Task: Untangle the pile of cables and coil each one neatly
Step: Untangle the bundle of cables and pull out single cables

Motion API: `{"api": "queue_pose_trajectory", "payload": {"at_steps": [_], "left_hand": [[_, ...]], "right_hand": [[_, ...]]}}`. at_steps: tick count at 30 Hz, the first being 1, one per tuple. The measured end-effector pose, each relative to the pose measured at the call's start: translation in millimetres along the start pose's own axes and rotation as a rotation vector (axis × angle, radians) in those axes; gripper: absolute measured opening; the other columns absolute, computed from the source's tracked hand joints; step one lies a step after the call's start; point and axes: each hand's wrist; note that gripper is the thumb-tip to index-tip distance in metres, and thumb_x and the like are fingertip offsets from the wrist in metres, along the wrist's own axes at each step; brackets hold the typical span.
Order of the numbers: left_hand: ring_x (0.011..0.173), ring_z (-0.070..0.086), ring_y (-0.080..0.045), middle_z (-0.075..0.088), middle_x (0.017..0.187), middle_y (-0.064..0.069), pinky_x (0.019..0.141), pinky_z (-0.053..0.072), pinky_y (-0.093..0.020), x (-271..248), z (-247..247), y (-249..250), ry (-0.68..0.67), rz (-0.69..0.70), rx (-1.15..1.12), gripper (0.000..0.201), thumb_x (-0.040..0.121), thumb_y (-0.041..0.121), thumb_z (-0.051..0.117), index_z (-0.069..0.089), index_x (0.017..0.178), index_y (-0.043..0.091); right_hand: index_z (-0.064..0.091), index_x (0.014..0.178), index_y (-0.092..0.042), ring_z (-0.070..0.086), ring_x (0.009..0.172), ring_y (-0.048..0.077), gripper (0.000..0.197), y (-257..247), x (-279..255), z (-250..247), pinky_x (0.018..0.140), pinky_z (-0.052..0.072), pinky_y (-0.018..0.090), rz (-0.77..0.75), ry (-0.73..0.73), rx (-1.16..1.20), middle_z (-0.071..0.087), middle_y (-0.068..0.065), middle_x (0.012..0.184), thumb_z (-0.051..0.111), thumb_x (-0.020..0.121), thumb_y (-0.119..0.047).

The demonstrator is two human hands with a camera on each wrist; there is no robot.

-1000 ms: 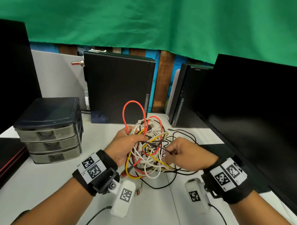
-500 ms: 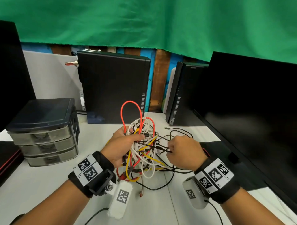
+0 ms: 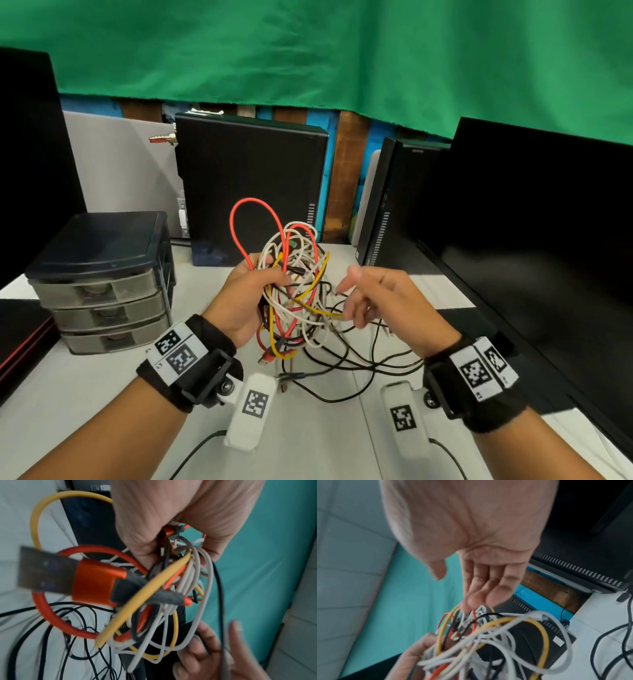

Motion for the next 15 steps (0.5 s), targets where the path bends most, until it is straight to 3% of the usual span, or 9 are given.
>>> {"api": "queue_pose_trajectory", "payload": {"at_steps": [2,4,6,10,13,15], "left_hand": [[0.098,0.065,-0.04,0.064,0.123,-0.031,0.088,0.056,-0.052,-4.5,3.1,3.0,-0.039,-0.018,-0.025,0.063,0.065,-0.004,0.067,0.052,0.126,-0.006],[0.109,0.059,-0.045,0.057,0.132,-0.033,0.102,0.043,-0.063,-5.4,3.8,2.4,-0.076,-0.03,-0.054,0.076,0.062,0.0,0.067,0.046,0.135,-0.006],[0.11,0.06,-0.045,0.059,0.131,-0.032,0.104,0.042,-0.063,-4.7,2.5,0.0,-0.086,-0.03,-0.039,0.076,0.063,0.001,0.067,0.046,0.136,-0.005],[0.11,0.061,-0.045,0.061,0.129,-0.03,0.104,0.044,-0.063,-3.4,0.7,-5.1,-0.096,-0.043,-0.02,0.071,0.067,0.004,0.068,0.05,0.135,-0.002],[0.109,0.061,-0.042,0.063,0.128,-0.027,0.107,0.044,-0.059,-2.7,3.6,-10.2,-0.107,-0.084,-0.052,0.06,0.078,0.009,0.068,0.054,0.135,0.0],[0.109,0.06,-0.039,0.065,0.128,-0.024,0.108,0.044,-0.056,-1.0,4.3,-14.3,-0.106,-0.102,-0.07,0.045,0.09,0.012,0.062,0.058,0.134,0.002]], "right_hand": [[0.071,0.097,-0.017,0.06,0.062,0.019,0.024,8.1,9.9,-0.6,0.062,0.053,0.031,-0.088,0.137,-0.136,0.069,0.006,0.074,0.059,0.097,-0.038],[0.07,0.1,-0.03,0.06,0.064,0.013,0.007,17.7,17.6,1.5,0.067,0.055,0.034,-0.166,0.139,-0.375,0.067,0.0,0.076,0.065,0.095,-0.031],[0.07,0.103,-0.034,0.056,0.06,0.005,0.012,23.8,20.2,7.9,0.066,0.054,0.033,-0.179,0.101,-0.515,0.064,-0.007,0.072,0.069,0.092,-0.038],[0.069,0.101,-0.031,0.048,0.056,0.004,0.024,26.2,19.6,16.6,0.057,0.043,0.026,-0.263,0.149,-0.662,0.056,-0.008,0.064,0.069,0.087,-0.051],[0.062,0.084,-0.03,0.045,0.058,0.007,0.014,24.0,18.3,20.0,0.056,0.041,0.029,-0.396,0.196,-0.746,0.05,-0.01,0.063,0.067,0.09,-0.042],[0.054,0.078,-0.03,0.044,0.061,0.008,0.018,24.4,19.0,19.7,0.057,0.041,0.03,-0.42,0.205,-0.826,0.046,-0.013,0.065,0.063,0.093,-0.035]]}}
Point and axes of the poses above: each hand's wrist, its own x-axis towards the middle knuckle, its own z-axis out of the palm, y = z × x
